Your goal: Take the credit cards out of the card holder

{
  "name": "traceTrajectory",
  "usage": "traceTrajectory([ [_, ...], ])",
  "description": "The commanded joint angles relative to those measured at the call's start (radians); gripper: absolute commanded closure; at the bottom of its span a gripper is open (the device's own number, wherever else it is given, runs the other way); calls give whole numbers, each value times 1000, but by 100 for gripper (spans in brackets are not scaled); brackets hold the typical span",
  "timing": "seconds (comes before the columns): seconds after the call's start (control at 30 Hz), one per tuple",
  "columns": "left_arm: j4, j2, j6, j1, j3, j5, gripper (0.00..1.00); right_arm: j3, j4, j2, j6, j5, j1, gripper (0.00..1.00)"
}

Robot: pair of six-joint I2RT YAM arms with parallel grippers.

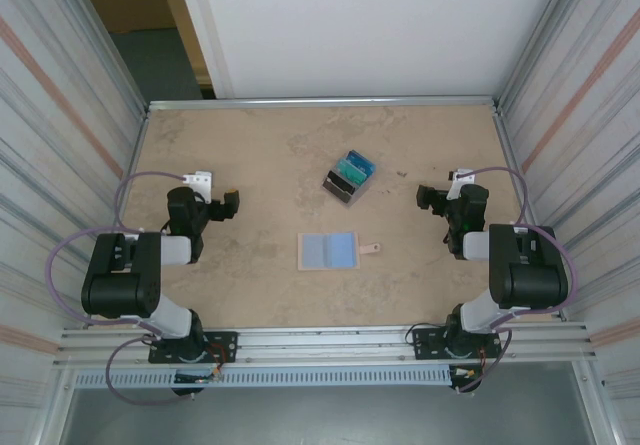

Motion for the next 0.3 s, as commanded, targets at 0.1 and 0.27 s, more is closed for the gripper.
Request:
traceTrajectory([
  [0.1,0,-6,19,-2,15,2,1,13,-7,-3,-10,17,5,1],
  [0.27,4,-9,19,-2,12,1,1,14,-8,-2,-10,18,4,1],
])
